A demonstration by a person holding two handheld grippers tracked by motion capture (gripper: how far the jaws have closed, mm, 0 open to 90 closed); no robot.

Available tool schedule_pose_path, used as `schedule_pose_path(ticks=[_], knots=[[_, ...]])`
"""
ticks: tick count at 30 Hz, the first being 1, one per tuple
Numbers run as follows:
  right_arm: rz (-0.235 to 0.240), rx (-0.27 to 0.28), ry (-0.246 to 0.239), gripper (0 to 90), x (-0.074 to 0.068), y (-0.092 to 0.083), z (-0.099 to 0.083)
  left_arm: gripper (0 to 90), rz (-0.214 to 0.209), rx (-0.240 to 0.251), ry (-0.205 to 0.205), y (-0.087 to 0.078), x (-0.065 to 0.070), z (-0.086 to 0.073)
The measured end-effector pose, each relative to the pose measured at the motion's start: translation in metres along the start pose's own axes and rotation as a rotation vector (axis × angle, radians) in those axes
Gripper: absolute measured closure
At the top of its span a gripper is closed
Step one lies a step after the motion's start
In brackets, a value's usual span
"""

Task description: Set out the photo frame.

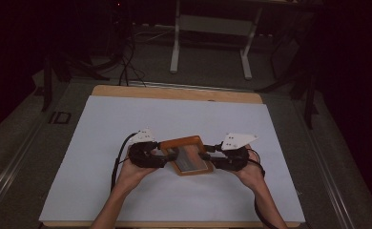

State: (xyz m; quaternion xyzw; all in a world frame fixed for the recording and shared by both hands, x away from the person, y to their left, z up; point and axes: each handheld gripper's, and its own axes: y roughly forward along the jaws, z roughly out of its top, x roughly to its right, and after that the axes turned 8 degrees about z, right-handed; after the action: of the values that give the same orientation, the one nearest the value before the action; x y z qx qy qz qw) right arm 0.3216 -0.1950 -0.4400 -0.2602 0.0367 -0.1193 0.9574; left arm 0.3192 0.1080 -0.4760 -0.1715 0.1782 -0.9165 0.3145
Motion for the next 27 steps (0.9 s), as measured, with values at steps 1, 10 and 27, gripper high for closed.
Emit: schedule_pose_path(ticks=[1,10,27], knots=[[-0.001,-0.001,0.000,67.9,0.000,0.000,0.000,41.7,-0.008,-0.006,0.005,0.003,0.001,-0.001],[-0.005,-0.001,0.015,67.9,0.000,-0.004,-0.006,47.1,0.022,-0.043,0.052,0.014,0.009,-0.013],[-0.025,0.053,0.060,67.5,-0.005,-0.012,-0.026,61.5,0.021,-0.064,0.134,0.019,0.019,-0.019]])
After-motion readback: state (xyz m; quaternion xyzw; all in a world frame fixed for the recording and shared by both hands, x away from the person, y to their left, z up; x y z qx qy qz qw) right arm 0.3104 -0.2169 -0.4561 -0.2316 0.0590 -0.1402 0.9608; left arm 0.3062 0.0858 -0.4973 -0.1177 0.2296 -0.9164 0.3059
